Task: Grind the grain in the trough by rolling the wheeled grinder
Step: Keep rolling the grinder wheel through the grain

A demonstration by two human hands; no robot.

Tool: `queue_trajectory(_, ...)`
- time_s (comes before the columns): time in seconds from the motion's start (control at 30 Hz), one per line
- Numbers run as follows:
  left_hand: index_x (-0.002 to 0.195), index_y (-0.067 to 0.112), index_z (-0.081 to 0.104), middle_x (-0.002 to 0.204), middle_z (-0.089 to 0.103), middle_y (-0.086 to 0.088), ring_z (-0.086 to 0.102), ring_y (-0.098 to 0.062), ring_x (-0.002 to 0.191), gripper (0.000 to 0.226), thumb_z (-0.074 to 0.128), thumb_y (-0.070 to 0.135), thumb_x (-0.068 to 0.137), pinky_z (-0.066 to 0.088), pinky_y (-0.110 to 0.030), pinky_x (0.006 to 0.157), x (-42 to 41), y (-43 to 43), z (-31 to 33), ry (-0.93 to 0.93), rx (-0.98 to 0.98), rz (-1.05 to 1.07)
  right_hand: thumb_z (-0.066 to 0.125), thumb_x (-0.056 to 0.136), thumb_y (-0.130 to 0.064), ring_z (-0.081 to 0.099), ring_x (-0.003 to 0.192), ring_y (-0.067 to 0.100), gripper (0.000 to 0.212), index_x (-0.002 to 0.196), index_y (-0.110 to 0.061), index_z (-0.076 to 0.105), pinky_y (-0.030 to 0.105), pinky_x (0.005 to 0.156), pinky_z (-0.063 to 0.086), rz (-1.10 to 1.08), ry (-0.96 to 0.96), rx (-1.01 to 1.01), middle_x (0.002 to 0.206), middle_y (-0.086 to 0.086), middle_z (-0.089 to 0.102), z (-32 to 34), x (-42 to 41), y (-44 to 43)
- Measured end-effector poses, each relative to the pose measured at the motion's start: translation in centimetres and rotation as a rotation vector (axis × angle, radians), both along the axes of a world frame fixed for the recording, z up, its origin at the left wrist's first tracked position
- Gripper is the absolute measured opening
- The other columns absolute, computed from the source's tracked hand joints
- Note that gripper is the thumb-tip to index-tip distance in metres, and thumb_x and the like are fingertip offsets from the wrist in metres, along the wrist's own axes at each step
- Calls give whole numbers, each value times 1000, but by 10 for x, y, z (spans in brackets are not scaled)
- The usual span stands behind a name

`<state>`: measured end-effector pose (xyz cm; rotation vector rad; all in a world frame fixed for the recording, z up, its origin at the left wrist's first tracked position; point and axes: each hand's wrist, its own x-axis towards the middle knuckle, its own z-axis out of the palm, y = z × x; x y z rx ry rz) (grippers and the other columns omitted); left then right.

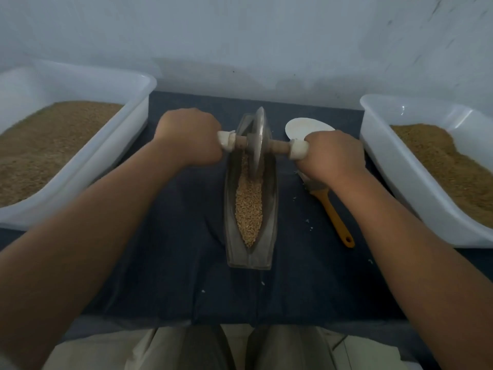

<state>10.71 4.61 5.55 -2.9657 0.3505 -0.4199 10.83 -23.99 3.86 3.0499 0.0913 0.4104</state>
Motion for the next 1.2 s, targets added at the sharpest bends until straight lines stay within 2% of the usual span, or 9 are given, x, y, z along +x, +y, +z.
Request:
queue_trajectory(0.2, 70, 29, 55, 66, 53, 10, 51, -17, 58, 23, 58, 51, 78, 36, -28, 55, -42, 6, -1, 11, 82, -71, 52, 89, -65, 51, 60, 5, 38, 72, -32, 57, 26, 49, 32, 121, 90, 45, 65, -12, 58, -2, -49, -16)
queue_trajectory(0.37, 62, 33, 48, 54, 49, 13, 48, -9, 48, 34, 60, 56, 84, 31, -24, 48, -84, 31, -18, 3, -3, -138, 40, 70, -62, 43, 45, 1, 31, 59, -34, 47, 24, 42, 35, 297, -7, 57, 47, -14, 46, 4, -90, -22)
queue_trajectory(0.43, 63, 31, 51, 57, 52, 11, 51, -12, 51, 35, 58, 56, 86, 34, -25, 50, -72, 26, -19, 26, -26, -90, 45, 73, -62, 48, 49, 6, 31, 62, -34, 53, 25, 45, 36, 261, -1, -2, 51, -13, 48, 3, -77, -18)
queue_trajectory(0.57, 68, 28, 56, 67, 56, 8, 54, -20, 60, 29, 55, 53, 82, 37, -29, 56, -24, 5, -10, -6, -11, 16, 62, 89, -49, 46, 57, 17, 32, 68, -26, 57, 25, 49, 22, 78, -128, -55, 58, -9, 48, -6, -25, -5)
queue_trajectory(0.7, 68, 29, 57, 67, 56, 8, 50, -17, 56, 23, 57, 49, 78, 29, -26, 52, -9, -1, -4, -17, 11, 7, 59, 92, -46, 47, 56, 13, 32, 67, -26, 58, 27, 50, 29, 14, -41, -23, 61, -6, 56, -6, -8, -3)
queue_trajectory(0.8, 67, 29, 53, 65, 54, 9, 50, -16, 55, 23, 57, 48, 79, 33, -26, 52, -31, 5, -6, -15, 34, -23, 58, 90, -54, 47, 59, 9, 33, 68, -29, 58, 27, 49, 28, 71, 41, -21, 64, -9, 57, -1, -33, -8)
queue_trajectory(1.0, 61, 32, 48, 53, 47, 12, 43, -8, 45, 29, 60, 52, 79, 24, -22, 46, -72, 21, -19, -65, 64, -115, 52, 77, -58, 58, 60, 4, 24, 71, -36, 60, 30, 51, 42, 189, 277, 33, 62, -13, 62, 19, -77, -17)
queue_trajectory(1.07, 64, 31, 50, 55, 49, 11, 44, -10, 47, 29, 58, 54, 80, 24, -22, 47, -65, 19, -20, -56, 61, -76, 57, 83, -58, 57, 60, 6, 29, 69, -32, 60, 29, 50, 39, 171, 214, -10, 62, -11, 61, 17, -68, -14)
queue_trajectory(1.2, 67, 28, 57, 63, 57, 9, 52, -15, 55, 26, 58, 50, 80, 32, -25, 51, -26, 6, -14, 13, -19, 22, 60, 91, -52, 56, 64, 20, 33, 73, -25, 63, 29, 54, 38, 73, -75, -73, 65, -6, 57, 5, -30, -1)
